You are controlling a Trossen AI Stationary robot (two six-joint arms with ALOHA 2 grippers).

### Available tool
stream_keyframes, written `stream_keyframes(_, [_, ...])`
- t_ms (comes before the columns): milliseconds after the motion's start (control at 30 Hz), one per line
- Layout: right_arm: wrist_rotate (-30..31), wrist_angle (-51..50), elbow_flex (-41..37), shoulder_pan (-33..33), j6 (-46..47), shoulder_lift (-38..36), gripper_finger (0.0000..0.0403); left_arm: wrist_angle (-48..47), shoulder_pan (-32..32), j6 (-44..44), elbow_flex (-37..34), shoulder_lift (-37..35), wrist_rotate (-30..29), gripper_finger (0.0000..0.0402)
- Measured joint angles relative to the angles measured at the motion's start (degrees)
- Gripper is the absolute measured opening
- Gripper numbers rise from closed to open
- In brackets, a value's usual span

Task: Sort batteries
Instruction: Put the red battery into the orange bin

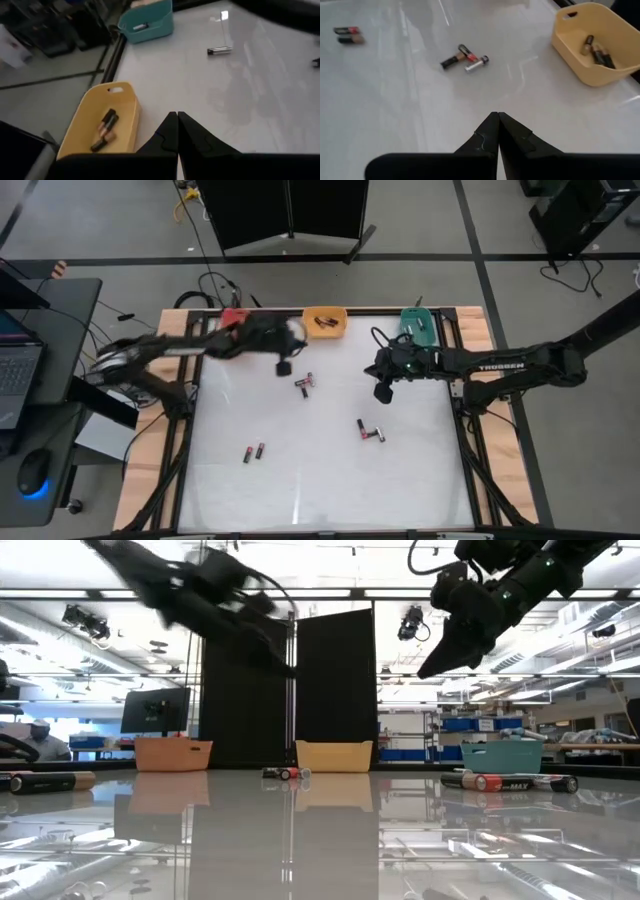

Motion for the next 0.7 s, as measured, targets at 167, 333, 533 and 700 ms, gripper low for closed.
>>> stream_keyframes(167, [0.0, 2.9, 0.0, 2.6, 0.8, 0.2, 0.0020, -0.7, -5.9, -4.7, -9.7, -12.3, -4.1, 0.0005])
stream_keyframes(333, [0.1, 6.1, 0.6, 5.2, 1.0, 3.1, 0.0020, -7.9, -10.9, -11.7, -12.0, -19.4, -4.8, 0.0005])
stream_keyframes(533, [0.1, 5.9, 2.0, 6.1, 1.8, 8.0, 0.0020, -25.1, -18.6, -25.1, -8.6, -21.2, -8.3, 0.0005])
stream_keyframes(700, [0.2, 6.0, 2.5, 6.1, 1.8, 10.6, 0.0020, -35.1, -27.5, -43.9, -4.9, -20.5, -9.8, 0.0005])
